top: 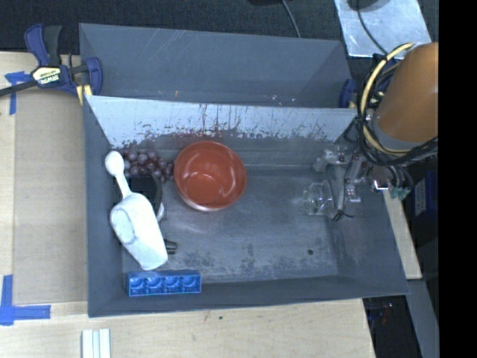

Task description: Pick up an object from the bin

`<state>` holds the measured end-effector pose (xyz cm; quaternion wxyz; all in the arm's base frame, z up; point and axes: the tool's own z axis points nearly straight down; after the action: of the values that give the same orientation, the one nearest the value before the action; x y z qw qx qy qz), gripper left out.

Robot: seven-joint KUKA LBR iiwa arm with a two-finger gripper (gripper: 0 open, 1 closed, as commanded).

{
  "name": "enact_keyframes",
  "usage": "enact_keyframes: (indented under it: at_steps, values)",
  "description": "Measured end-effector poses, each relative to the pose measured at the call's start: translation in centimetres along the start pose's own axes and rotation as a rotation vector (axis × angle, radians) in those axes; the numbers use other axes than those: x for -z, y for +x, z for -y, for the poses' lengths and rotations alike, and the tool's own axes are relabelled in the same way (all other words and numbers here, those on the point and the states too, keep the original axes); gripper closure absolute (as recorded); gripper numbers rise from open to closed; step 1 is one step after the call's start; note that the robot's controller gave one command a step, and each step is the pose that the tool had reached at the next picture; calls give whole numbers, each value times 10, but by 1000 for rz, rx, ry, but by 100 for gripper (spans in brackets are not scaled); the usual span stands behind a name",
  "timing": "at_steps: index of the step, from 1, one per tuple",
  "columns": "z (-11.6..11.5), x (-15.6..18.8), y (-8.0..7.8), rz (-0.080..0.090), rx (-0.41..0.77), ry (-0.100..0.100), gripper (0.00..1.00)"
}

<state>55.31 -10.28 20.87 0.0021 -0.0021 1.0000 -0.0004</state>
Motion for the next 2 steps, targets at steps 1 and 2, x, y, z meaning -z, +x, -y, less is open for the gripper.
enact_keyframes:
  at_steps: [1,2]
  values:
    - [0,0,0,0,0,0,0]
    - [-8,-18,-1,0,282,0,0]
